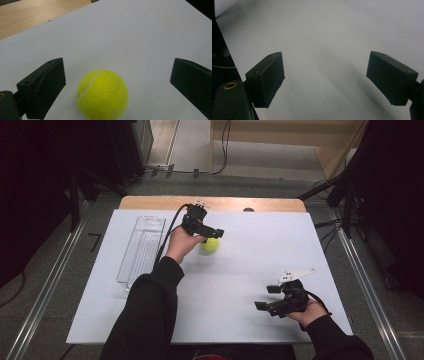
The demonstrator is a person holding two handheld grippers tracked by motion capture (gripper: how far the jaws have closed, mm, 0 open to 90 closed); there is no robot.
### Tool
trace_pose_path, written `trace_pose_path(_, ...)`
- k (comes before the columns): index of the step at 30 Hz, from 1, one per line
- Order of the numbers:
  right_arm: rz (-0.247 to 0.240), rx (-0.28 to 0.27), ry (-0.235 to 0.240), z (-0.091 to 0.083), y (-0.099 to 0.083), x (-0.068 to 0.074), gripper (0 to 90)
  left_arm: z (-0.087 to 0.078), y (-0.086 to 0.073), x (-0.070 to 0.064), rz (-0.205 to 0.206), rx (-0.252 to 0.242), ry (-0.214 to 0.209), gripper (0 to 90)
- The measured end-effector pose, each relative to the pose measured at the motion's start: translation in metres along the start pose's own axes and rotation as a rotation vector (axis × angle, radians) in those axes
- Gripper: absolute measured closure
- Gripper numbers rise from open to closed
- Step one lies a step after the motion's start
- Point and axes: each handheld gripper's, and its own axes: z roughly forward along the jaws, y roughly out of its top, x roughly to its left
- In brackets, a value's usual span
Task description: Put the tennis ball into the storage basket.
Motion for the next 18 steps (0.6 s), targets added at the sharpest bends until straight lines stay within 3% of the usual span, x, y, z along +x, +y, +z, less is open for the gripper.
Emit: trace_pose_path(18,0.004,-0.001,0.001,0.000,0.000,0.000,12.8,0.011,-0.004,0.001,0.005,-0.009,0.013,0.5)
